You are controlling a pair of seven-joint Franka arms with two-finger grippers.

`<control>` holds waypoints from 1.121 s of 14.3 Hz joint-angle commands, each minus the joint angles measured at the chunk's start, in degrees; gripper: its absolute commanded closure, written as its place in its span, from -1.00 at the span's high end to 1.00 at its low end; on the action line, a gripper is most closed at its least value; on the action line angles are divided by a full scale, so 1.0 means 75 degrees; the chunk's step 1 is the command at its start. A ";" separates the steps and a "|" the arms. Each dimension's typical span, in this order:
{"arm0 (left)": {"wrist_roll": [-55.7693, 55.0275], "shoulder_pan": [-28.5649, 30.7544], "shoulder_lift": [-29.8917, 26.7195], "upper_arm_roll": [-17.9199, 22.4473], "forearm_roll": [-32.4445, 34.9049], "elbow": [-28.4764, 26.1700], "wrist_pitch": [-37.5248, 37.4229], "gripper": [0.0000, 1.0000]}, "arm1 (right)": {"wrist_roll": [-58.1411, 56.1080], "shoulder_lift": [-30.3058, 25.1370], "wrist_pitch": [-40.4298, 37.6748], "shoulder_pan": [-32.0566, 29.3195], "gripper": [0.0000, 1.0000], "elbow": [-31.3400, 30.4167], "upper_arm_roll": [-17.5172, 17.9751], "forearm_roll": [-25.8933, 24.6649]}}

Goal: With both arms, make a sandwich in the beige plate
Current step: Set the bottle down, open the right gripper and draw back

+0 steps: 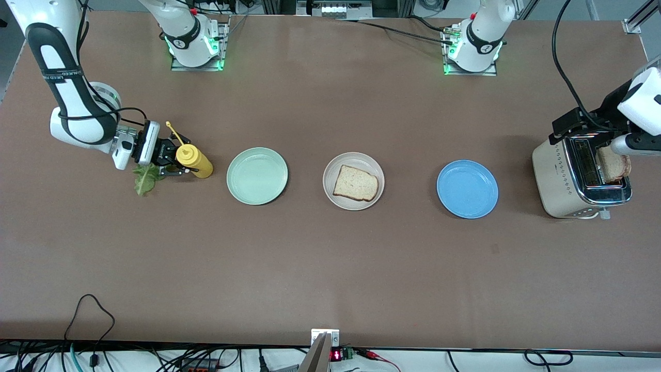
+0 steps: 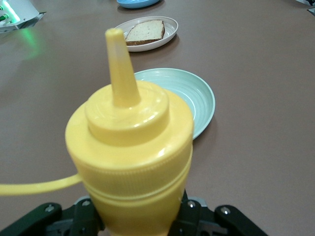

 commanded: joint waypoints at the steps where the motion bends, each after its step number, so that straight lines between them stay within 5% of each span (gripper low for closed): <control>1: 0.0079 0.0023 0.0032 -0.0030 0.0145 0.0082 -0.0014 1.00 | -0.0117 0.0044 -0.0212 -0.0225 -0.62 0.0106 0.0160 0.0177; 2: 0.0090 0.0023 0.0032 -0.0030 0.0145 0.0082 -0.0014 1.00 | -0.0094 0.0055 -0.0212 -0.0249 -0.31 0.0106 0.0160 0.0189; 4: 0.0091 0.0011 0.0032 -0.0030 0.0145 0.0082 -0.0014 1.00 | 0.0000 0.0044 -0.0212 -0.0260 0.75 0.0106 0.0160 0.0271; 5: 0.0091 0.0011 0.0032 -0.0030 0.0145 0.0082 -0.0014 1.00 | 0.0012 0.0032 -0.0224 -0.0272 1.00 0.0106 0.0160 0.0283; 16: 0.0091 0.0011 0.0032 -0.0030 0.0145 0.0082 -0.0014 1.00 | -0.0012 -0.0015 -0.0434 -0.0846 1.00 0.0106 0.0113 -0.0032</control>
